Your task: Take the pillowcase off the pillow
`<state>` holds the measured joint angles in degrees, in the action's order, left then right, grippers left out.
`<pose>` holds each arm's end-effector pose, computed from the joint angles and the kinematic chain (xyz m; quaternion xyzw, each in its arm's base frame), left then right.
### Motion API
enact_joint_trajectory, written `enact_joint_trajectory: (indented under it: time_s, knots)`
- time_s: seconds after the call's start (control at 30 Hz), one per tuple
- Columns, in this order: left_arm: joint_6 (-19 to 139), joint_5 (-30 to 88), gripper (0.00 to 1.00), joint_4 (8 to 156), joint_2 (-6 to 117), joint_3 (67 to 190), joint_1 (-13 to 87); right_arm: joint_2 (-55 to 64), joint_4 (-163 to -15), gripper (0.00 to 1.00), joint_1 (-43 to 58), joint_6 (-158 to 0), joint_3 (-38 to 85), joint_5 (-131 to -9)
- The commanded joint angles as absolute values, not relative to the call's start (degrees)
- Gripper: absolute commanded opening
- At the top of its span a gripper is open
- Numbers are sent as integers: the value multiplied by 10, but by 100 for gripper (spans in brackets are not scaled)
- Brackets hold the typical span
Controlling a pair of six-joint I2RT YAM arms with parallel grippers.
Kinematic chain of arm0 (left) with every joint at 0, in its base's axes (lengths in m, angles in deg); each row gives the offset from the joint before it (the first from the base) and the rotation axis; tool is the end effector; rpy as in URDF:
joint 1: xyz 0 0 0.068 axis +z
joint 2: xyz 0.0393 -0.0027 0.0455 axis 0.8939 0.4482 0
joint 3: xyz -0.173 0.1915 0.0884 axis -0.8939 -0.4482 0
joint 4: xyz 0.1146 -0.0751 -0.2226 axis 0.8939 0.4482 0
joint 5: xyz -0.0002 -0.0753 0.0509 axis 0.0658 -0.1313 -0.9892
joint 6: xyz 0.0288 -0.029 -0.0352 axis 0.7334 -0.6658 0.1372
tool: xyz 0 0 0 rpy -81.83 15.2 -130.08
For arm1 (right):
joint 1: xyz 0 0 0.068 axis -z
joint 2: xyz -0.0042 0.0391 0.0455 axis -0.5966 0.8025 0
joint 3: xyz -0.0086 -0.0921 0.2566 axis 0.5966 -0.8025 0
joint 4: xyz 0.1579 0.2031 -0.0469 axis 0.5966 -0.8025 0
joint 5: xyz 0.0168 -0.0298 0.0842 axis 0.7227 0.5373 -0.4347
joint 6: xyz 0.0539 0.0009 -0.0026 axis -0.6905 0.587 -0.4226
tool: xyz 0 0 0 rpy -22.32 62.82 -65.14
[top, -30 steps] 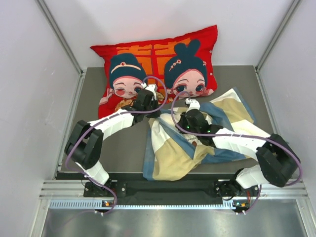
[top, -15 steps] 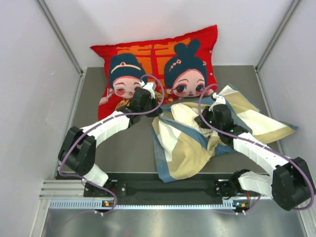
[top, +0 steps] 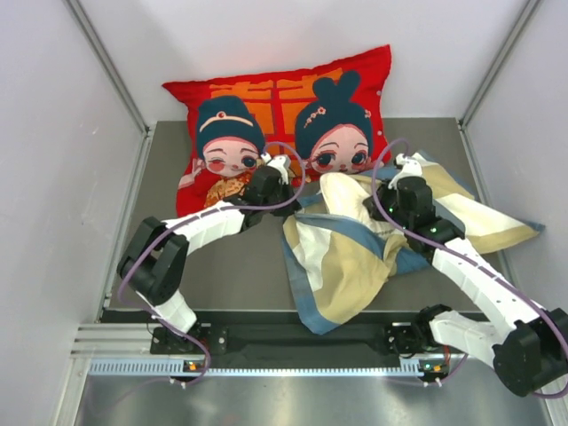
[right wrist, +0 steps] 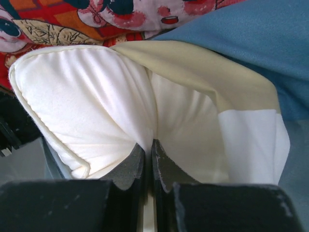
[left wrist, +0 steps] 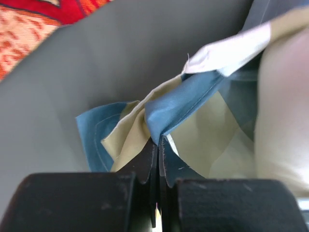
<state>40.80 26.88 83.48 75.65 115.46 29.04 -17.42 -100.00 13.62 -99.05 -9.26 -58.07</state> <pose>0.3009 -0.2100 0.2181 0.0511 0.8856 -0.2862 0.3623 0.2156 0.0888 0.2778 0.0452 0.8539 0.1908 0.4821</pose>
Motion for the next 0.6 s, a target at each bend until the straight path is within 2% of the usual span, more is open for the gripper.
enact_joint_trajectory:
  time_s: [0.0,0.03,0.07,0.17,0.43,0.57]
  knots:
    - [431,227,0,824,767,1153,286,-197,-1018,0,165,-958,-36,-483]
    - [432,228,0,824,766,1161,281,-192,-1016,0,165,-958,-34,-481]
    - [433,227,18,828,764,1164,273,-189,-1015,0,165,-958,-33,-479]
    - [431,215,60,836,733,1178,263,-176,-1006,0,165,-962,-41,-476]
    - [437,103,92,913,565,1204,263,-136,-972,0,166,-977,-51,-481]
    - [386,168,95,924,537,1204,258,-121,-954,0,166,-986,-51,-488]
